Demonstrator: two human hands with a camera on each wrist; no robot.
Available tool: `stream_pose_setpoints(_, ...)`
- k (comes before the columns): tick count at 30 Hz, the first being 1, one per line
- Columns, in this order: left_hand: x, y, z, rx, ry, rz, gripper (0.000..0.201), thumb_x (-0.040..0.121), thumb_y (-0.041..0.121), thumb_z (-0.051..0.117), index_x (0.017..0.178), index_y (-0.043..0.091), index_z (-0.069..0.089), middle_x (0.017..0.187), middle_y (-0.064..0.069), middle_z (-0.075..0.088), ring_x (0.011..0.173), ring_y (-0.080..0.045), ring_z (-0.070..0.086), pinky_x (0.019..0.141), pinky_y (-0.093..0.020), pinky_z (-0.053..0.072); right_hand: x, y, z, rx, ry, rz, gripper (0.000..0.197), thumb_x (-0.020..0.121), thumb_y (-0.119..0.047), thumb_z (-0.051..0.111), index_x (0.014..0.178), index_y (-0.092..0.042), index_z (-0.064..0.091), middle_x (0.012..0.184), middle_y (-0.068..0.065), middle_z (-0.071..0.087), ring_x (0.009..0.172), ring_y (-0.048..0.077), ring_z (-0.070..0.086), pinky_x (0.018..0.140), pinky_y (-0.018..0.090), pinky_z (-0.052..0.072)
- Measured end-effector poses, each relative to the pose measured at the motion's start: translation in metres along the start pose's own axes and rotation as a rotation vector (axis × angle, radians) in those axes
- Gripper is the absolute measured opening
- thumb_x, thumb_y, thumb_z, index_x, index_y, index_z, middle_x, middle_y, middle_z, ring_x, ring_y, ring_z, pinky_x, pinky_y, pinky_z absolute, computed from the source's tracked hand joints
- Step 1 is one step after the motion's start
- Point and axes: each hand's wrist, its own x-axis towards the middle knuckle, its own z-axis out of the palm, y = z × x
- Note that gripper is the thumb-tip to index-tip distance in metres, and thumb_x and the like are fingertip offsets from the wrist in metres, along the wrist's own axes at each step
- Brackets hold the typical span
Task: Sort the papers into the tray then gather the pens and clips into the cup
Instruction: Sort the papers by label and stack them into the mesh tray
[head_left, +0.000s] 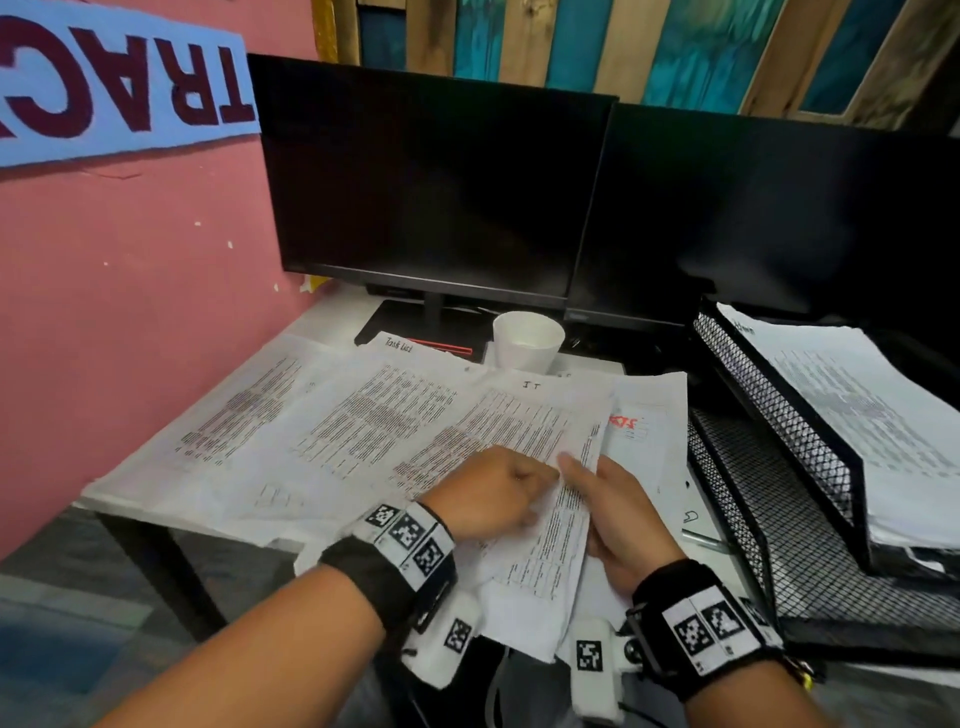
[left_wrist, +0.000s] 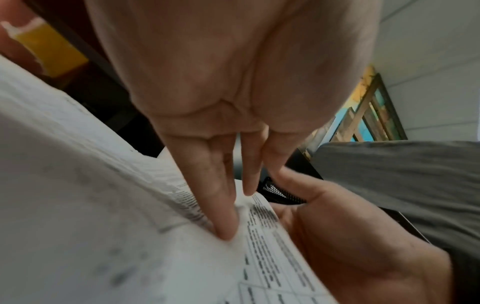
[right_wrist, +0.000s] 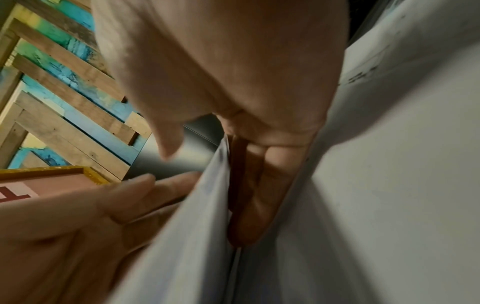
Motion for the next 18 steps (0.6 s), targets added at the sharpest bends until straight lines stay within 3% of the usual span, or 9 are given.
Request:
stream_pose_setpoints(2,-0.002,-0.006,-0.007,-0.118,-0.037,-0.015,0.026,0.091,0.016,0.064,0.089,0.037,0.08,0.099,0.01,0.075,0.095,-0.011,0.07,0.106,-0.051,0.056,0.007,0.005,-0.002,-0.073,0.071,-0.059,0.03,0.102,-0.005,0.06,0.124,-0.02,0.073,0.115,0.004,0.081,0.107,0.028,0.078,0.102,0.058,0.057)
stream_pose_setpoints(4,-0.005,-0.016,-0.026,-0.185,0.029,-0.048,0.036,0.091,0.007,0.065,0.102,0.039,0.079,0.123,0.008,0.075,0.115,-0.015,0.071,0.112,-0.045,0.053,0.01,0.007,-0.003,-0.108,0.121,-0.066,0.036,0.098,0.006,0.056,0.119,-0.018,0.075,0.112,0.004,0.082,0.104,0.028,0.078,0.1,0.056,0.059)
stream_pose_setpoints(6,-0.01,-0.027,-0.056,-0.098,0.154,-0.077,0.039,0.097,0.002,0.062,0.117,0.033,0.076,0.128,0.01,0.072,0.12,-0.014,0.068,0.116,-0.039,0.048,0.012,0.007,-0.006,-0.108,0.134,-0.054,0.035,0.099,0.006,0.057,0.118,-0.016,0.076,0.111,0.004,0.082,0.103,0.028,0.078,0.1,0.055,0.059)
stream_pose_setpoints(9,-0.021,-0.051,-0.112,0.046,0.336,-0.159,0.037,0.099,0.005,0.063,0.119,0.034,0.076,0.127,0.009,0.073,0.112,-0.011,0.065,0.112,-0.037,0.049,0.014,0.007,-0.01,-0.069,0.146,-0.027,0.032,0.099,0.004,0.058,0.118,-0.014,0.076,0.11,0.005,0.082,0.101,0.03,0.079,0.097,0.054,0.061)
stream_pose_setpoints(12,-0.031,-0.076,-0.157,0.207,0.363,-0.336,0.03,0.1,0.02,0.069,0.128,0.03,0.073,0.141,0.0,0.069,0.116,-0.022,0.067,0.11,-0.04,0.049,0.015,0.005,-0.009,-0.035,0.158,-0.013,0.029,0.102,-0.003,0.055,0.118,-0.014,0.076,0.11,0.005,0.082,0.102,0.03,0.079,0.098,0.056,0.06)
stream_pose_setpoints(16,-0.038,-0.106,-0.193,0.328,0.406,-0.503,0.059,0.093,0.028,0.073,0.15,0.022,0.057,0.158,-0.007,0.054,0.134,-0.029,0.061,0.115,-0.039,0.046,0.017,0.008,-0.008,-0.042,0.169,-0.007,0.028,0.103,-0.004,0.055,0.12,-0.014,0.075,0.112,0.005,0.082,0.104,0.031,0.078,0.099,0.057,0.059)
stream_pose_setpoints(18,-0.04,-0.119,-0.197,0.346,0.424,-0.561,0.074,0.089,0.03,0.078,0.157,0.02,0.048,0.158,-0.008,0.053,0.139,-0.03,0.056,0.114,-0.038,0.045,0.019,0.011,-0.008,-0.039,0.178,-0.013,0.026,0.102,-0.006,0.058,0.12,-0.015,0.075,0.112,0.004,0.082,0.104,0.03,0.078,0.099,0.058,0.059)
